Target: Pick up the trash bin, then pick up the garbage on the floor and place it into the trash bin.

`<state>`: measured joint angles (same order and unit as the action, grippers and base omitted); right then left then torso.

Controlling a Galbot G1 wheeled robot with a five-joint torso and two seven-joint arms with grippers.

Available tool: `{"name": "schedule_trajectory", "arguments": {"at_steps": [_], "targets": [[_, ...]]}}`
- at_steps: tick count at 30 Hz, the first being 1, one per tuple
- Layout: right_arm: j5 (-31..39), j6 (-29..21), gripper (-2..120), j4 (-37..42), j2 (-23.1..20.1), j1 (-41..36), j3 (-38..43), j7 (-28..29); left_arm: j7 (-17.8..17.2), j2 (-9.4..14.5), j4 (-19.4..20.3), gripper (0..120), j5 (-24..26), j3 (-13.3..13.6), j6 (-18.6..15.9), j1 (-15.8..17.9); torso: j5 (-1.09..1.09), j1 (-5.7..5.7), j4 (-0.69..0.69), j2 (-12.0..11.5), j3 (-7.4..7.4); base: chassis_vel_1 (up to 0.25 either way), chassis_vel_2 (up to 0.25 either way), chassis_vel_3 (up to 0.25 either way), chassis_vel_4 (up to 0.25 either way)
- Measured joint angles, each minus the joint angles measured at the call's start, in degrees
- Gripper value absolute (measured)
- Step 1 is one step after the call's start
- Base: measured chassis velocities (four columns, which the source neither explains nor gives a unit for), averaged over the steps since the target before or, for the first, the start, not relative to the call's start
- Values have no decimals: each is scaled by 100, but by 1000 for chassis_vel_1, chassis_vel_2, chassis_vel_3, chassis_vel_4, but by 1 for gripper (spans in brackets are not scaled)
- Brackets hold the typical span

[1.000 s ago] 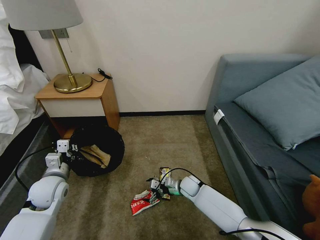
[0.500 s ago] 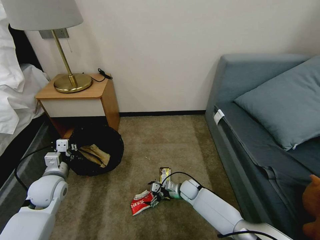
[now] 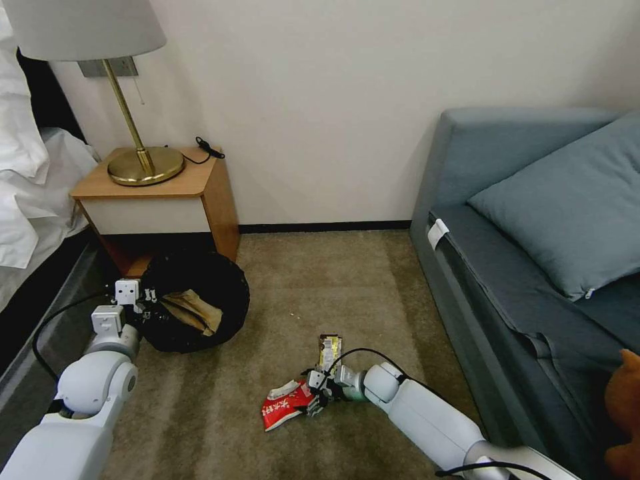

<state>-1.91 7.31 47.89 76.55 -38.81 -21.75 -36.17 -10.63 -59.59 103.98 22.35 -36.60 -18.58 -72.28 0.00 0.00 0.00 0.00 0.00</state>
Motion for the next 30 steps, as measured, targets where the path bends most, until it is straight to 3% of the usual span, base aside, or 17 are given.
{"name": "schedule_trajectory", "arguments": {"at_steps": [3, 5, 12, 15, 18, 21, 30], "targets": [[-18, 10, 72, -12, 7, -12, 13, -12, 1, 1, 6, 5, 0, -3, 1, -2, 0, 0, 0, 0, 0, 0, 0, 0, 0], [-62, 57, 58, -48, 22, -29, 61, -29, 1, 4, 24, 5, -1, -7, 1, -8, 0, 0, 0, 0, 0, 0, 0, 0, 0], [-77, 92, 38, -65, 21, -31, 110, -48, 1, 5, 34, 5, -3, -7, 1, -10, 0, 0, 0, 0, 0, 0, 0, 0, 0], [-76, 115, 20, -64, 4, -29, 131, -64, 0, -8, 31, 5, -11, 4, 1, -2, 0, 0, 0, -1, 0, 0, 0, 0, 0], [-74, 123, 16, -64, 1, -29, 134, -66, -1, -9, 29, 5, -12, 7, 1, 1, 0, 0, 0, -1, 0, 0, 0, 0, 0], [-72, 144, 0, -58, -16, -29, 172, -77, -3, -12, 25, 5, -20, 23, 1, 0, 0, 0, 0, -1, 0, 0, 0, 0, 0], [-53, 196, 0, 44, -78, 81, 320, -81, -6, 5, 31, 5, -24, 37, 1, -7, 0, 0, 0, -1, 0, 0, 0, 0, 0]]}}
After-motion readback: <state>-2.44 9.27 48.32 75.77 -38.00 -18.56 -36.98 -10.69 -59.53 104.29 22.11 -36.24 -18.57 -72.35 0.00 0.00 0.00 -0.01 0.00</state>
